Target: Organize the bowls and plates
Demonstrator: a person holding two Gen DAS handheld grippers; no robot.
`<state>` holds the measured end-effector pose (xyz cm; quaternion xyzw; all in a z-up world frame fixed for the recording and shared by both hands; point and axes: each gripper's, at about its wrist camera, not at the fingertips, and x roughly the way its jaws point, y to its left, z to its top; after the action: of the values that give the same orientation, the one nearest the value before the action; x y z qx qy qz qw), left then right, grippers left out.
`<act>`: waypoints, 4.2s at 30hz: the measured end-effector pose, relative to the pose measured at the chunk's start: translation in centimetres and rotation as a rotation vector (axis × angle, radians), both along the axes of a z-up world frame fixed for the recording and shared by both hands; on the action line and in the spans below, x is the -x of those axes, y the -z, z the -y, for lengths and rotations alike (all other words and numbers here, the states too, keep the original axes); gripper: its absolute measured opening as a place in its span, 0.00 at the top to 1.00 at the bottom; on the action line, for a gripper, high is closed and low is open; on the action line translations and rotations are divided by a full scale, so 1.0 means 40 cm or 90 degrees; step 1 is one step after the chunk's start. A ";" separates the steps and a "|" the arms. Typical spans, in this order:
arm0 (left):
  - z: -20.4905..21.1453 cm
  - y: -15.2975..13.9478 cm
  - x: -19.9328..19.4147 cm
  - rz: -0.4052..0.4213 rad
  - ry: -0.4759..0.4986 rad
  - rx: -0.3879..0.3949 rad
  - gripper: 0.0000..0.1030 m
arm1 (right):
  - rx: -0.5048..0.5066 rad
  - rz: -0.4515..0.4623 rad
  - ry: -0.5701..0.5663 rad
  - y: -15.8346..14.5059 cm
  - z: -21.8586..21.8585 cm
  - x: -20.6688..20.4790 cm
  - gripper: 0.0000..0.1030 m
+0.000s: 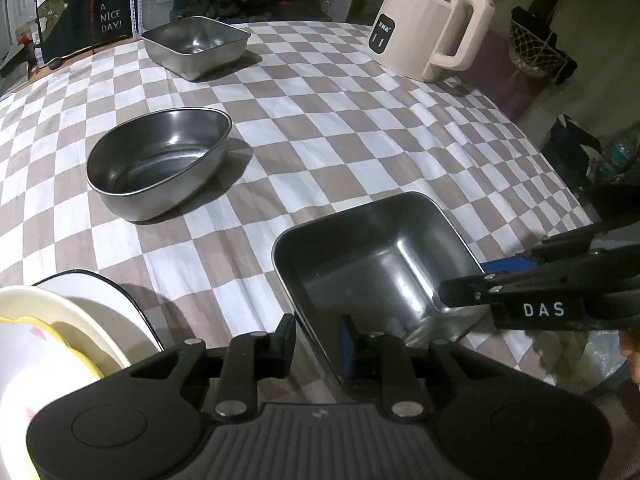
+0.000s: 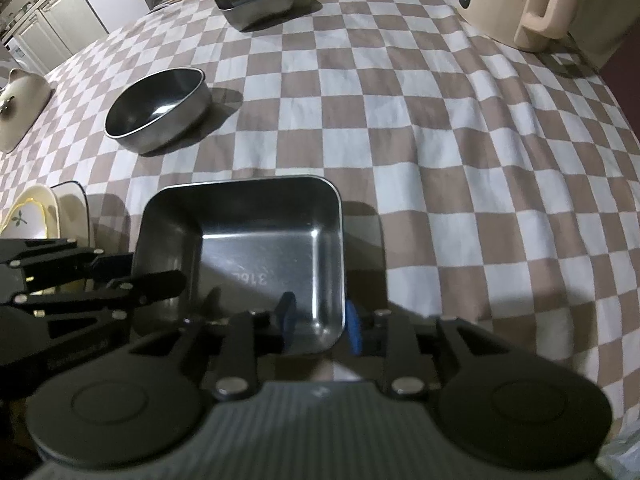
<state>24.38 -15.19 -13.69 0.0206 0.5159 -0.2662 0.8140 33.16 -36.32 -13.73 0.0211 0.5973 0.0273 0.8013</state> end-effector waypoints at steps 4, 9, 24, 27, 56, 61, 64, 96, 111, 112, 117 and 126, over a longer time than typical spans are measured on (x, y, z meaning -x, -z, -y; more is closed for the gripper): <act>-0.001 -0.002 0.002 0.003 0.002 0.000 0.70 | 0.000 -0.002 0.004 0.004 0.004 -0.006 0.66; -0.004 -0.015 0.009 0.015 0.005 0.003 0.55 | 0.010 0.004 0.015 -0.002 0.010 -0.007 0.54; -0.038 -0.092 -0.020 0.087 0.011 0.034 0.00 | 0.023 0.138 0.101 -0.092 0.027 0.021 0.03; -0.061 -0.117 -0.058 0.103 -0.007 0.035 0.00 | 0.008 0.178 0.146 -0.115 0.042 0.017 0.00; -0.090 -0.116 -0.813 0.278 -0.028 -0.191 0.00 | -0.236 0.248 0.441 0.030 -0.080 -0.558 0.11; -0.029 -0.069 -0.889 0.287 -0.030 -0.211 0.00 | -0.195 0.244 0.462 0.072 -0.098 -0.599 0.23; -0.002 -0.036 -0.918 0.294 -0.017 -0.241 0.00 | -0.173 0.219 0.422 0.102 -0.119 -0.620 0.25; -0.136 -0.033 -0.714 0.077 -0.093 0.029 0.90 | -0.113 0.281 0.214 0.019 -0.051 -0.632 0.94; -0.197 -0.216 -0.457 0.129 -0.167 0.079 0.89 | -0.128 0.301 0.101 -0.135 -0.076 -0.462 0.96; -0.199 -0.229 -0.436 0.131 -0.167 0.080 0.89 | -0.128 0.301 0.097 -0.143 -0.075 -0.451 0.96; -0.216 -0.281 -0.334 0.150 -0.167 0.092 0.88 | -0.145 0.315 0.086 -0.187 -0.065 -0.366 0.96; -0.236 -0.332 -0.150 0.162 -0.168 0.124 0.88 | -0.147 0.321 0.057 -0.217 -0.057 -0.212 0.96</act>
<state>30.37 -5.75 -0.41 -0.0925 0.3791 -0.2011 0.8985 41.63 -34.03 -5.03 0.1315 0.3704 0.0640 0.9173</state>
